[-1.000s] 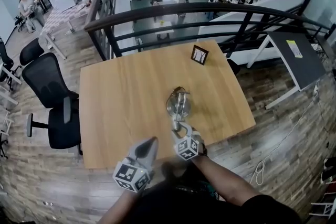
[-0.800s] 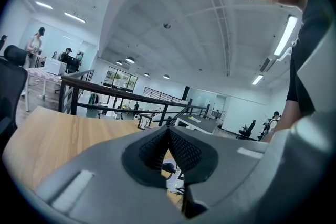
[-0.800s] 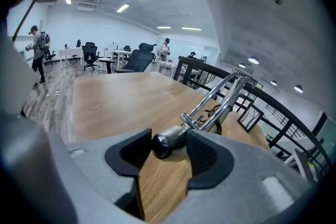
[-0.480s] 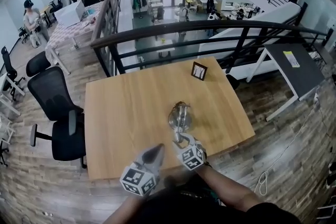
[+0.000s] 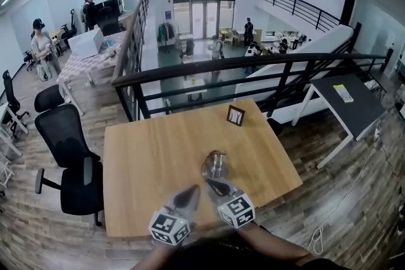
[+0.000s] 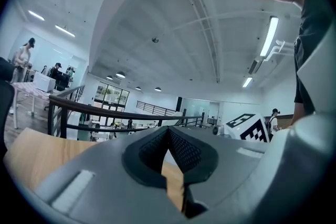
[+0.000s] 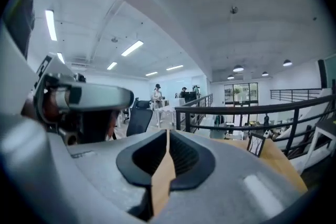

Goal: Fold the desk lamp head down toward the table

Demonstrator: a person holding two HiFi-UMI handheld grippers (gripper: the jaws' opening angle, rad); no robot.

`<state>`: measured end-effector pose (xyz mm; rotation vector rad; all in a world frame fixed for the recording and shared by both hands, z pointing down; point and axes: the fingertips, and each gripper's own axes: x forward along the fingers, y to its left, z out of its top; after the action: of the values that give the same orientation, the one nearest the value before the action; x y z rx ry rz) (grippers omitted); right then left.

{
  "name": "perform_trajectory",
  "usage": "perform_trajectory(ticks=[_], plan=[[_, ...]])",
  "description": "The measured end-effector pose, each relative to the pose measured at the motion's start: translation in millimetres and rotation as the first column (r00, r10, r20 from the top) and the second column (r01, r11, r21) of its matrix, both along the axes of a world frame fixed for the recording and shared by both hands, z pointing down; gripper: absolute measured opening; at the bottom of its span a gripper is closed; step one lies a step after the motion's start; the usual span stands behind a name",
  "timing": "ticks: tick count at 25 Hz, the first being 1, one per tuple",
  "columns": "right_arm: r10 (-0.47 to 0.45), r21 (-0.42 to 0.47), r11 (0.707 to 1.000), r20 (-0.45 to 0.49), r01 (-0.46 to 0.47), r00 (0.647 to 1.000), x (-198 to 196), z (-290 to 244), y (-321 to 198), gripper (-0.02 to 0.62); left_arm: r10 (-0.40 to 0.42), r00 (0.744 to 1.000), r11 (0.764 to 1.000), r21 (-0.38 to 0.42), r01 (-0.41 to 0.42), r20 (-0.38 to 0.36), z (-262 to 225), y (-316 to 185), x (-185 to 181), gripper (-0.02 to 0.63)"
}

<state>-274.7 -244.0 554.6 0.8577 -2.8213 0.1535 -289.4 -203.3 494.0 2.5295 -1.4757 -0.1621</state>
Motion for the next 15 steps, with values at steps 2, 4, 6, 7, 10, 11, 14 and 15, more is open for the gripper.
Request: perform_trajectory(ticks=[2,4,6,7,10,11,14,15], plan=[[-0.013,0.011,1.000,0.038,0.013,0.999,-1.1,-18.0,7.4,0.003,0.006,1.000,1.000,0.003,-0.006,-0.005,-2.0,-0.6,0.7,0.002],[-0.040,0.007,0.999,0.056,0.039,0.998,-3.4,-26.3,14.4,0.003,0.007,1.000,1.000,0.011,-0.007,-0.012,-4.1,-1.3,1.4,0.002],[-0.061,-0.010,0.998,0.055,0.062,0.997,-4.3,-26.3,19.6,0.003,0.004,1.000,1.000,0.016,-0.004,-0.023,-3.4,-1.9,2.0,0.002],[-0.068,-0.019,0.997,0.051,0.069,0.996,-3.8,-24.4,21.7,0.003,0.001,1.000,1.000,0.012,-0.001,-0.031,-0.7,-2.1,2.1,0.002],[-0.084,-0.047,0.995,0.044,0.086,0.996,-1.6,-17.5,25.5,0.003,-0.015,0.998,1.000,-0.022,0.014,-0.061,12.1,-1.6,0.0,0.002],[-0.088,-0.051,0.995,0.046,0.091,0.995,-1.0,-17.4,26.0,0.003,-0.023,0.997,0.999,-0.028,0.021,-0.069,14.1,-0.6,-1.0,0.002],[-0.116,-0.046,0.992,0.067,0.119,0.991,-1.6,-26.1,28.1,0.003,-0.062,0.996,0.998,-0.010,0.062,-0.065,7.4,4.1,-4.2,0.002],[-0.128,-0.039,0.991,0.077,0.131,0.989,-2.1,-30.6,29.0,0.003,-0.077,0.995,0.997,-0.001,0.078,-0.057,3.5,5.7,-4.9,0.002]])
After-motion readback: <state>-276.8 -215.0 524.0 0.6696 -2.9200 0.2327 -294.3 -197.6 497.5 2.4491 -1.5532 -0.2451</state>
